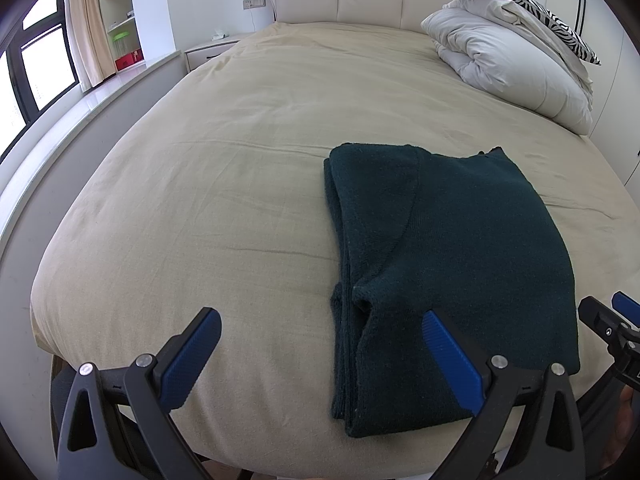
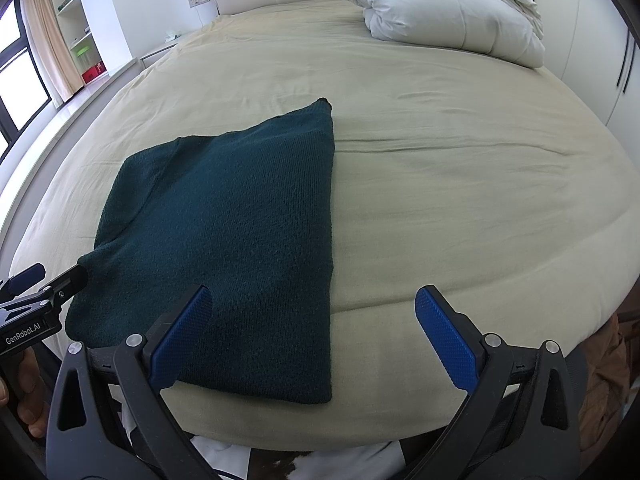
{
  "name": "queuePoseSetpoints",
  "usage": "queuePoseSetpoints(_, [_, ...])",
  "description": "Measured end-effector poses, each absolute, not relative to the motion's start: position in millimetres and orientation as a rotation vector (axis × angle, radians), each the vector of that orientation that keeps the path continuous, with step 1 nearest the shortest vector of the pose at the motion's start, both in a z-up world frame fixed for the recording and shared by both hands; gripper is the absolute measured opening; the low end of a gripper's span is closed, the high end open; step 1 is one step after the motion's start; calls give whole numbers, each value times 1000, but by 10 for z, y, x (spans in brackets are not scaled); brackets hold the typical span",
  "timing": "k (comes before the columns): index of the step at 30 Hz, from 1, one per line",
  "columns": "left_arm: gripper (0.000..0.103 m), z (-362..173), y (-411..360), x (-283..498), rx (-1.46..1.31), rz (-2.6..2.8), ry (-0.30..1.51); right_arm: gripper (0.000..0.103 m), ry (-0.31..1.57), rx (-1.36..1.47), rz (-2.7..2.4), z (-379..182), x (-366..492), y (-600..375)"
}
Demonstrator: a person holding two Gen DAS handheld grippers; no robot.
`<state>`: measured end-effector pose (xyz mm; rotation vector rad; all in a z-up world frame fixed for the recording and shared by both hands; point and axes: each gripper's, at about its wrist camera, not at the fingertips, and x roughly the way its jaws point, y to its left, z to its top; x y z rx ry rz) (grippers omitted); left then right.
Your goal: Fold small clothes
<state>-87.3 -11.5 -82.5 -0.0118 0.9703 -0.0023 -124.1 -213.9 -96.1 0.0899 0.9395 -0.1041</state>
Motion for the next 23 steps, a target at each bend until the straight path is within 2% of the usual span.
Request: queuePoseSetpoints(23, [103, -901, -86, -884, -7, -6, 985, 103, 943, 92, -105, -962, -1243, -2130])
